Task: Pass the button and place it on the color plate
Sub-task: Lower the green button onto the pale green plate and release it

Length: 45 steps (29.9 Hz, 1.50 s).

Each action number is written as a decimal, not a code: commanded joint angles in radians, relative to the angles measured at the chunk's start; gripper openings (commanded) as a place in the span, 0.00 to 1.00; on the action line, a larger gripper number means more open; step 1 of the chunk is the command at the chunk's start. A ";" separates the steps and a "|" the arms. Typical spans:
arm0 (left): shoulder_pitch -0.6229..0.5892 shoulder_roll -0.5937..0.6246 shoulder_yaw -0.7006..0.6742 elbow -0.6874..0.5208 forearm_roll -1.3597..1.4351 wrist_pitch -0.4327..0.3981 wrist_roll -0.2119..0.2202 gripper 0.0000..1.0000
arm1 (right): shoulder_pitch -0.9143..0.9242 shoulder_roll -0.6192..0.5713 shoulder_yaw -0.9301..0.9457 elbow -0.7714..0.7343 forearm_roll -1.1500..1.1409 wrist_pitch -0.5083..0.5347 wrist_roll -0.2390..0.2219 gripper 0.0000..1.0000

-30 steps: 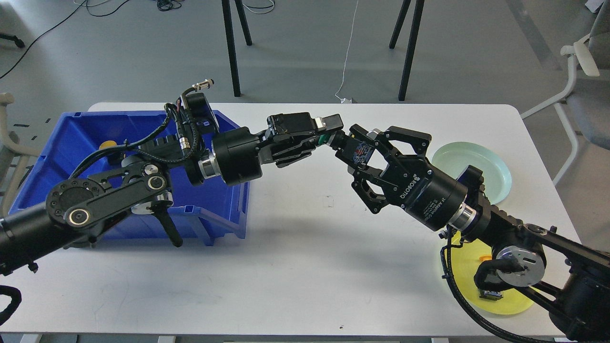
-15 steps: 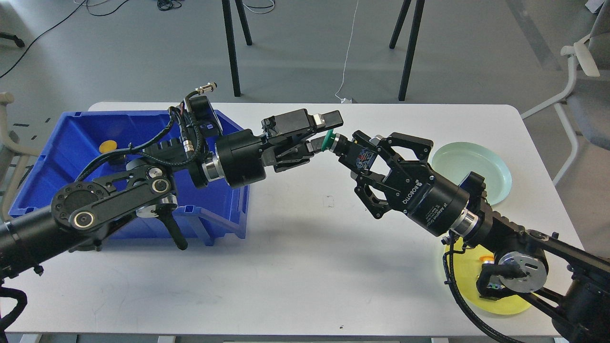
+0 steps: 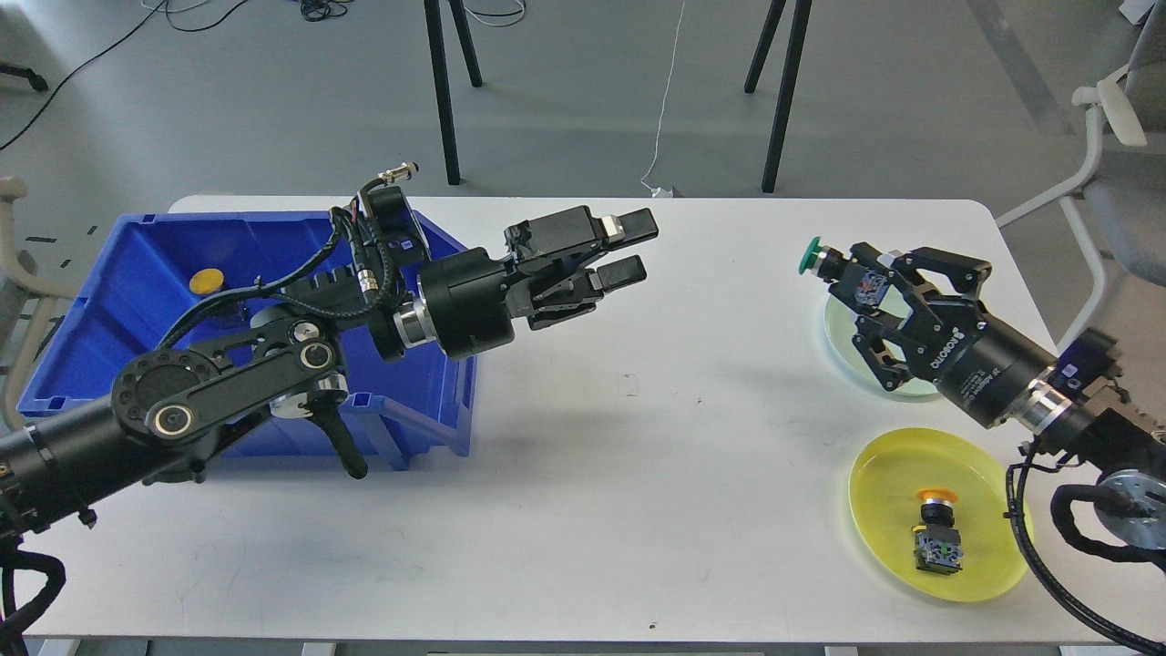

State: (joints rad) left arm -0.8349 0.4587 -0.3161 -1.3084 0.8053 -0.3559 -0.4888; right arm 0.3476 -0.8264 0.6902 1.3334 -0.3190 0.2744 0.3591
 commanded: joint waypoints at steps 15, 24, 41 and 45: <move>0.013 0.000 -0.001 0.004 0.000 0.000 0.000 0.84 | 0.051 0.148 -0.121 -0.364 -0.657 -0.497 -0.100 0.02; 0.013 -0.002 -0.001 0.004 0.000 0.002 0.000 0.84 | 0.088 0.237 -0.132 -0.411 -0.657 -0.552 -0.095 0.33; 0.017 -0.002 -0.001 0.004 0.000 0.014 0.000 0.84 | 0.099 0.240 -0.130 -0.422 -0.646 -0.566 -0.094 0.63; 0.017 -0.002 -0.001 0.004 -0.002 0.015 0.000 0.84 | 0.099 0.234 -0.110 -0.408 -0.640 -0.569 -0.091 0.70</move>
State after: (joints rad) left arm -0.8176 0.4574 -0.3176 -1.3038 0.8051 -0.3420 -0.4887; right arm 0.4455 -0.5864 0.5652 0.9140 -0.9631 -0.2917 0.2660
